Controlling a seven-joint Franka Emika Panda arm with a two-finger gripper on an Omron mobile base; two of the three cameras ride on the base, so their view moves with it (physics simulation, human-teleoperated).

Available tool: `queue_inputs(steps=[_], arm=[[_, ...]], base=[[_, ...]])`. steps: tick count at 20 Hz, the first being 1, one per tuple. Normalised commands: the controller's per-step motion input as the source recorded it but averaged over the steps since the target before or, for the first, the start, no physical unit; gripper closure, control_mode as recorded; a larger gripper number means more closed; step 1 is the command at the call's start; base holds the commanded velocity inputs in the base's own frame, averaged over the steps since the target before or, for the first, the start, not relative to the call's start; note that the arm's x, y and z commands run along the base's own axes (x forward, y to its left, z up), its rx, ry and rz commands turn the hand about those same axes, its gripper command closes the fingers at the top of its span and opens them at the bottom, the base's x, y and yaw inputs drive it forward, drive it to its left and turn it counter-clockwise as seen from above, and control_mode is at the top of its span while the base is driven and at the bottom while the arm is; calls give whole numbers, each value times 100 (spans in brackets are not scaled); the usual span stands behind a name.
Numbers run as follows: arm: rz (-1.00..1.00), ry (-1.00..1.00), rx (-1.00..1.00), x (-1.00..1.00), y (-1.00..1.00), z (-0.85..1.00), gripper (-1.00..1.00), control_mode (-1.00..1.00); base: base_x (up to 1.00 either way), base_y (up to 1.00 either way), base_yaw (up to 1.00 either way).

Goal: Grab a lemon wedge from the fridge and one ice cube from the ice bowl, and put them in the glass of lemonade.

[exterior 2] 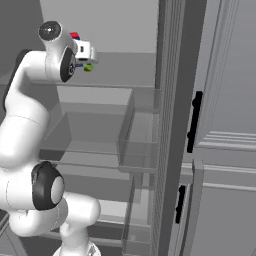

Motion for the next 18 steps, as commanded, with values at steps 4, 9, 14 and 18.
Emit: queue_inputs(steps=[4, 9, 14, 18], arm=[[1, 0, 0, 33, 0, -1, -100, -100], [2, 0, 0, 33, 0, -5, -100, -100], [0, -1, 0, 25, 0, 0, -100, -100], [0, 9, 0, 60, 0, 1, -100, -100]], base=[[0, 0, 0], [0, 0, 0], [0, 0, 0], [0, 0, 0]])
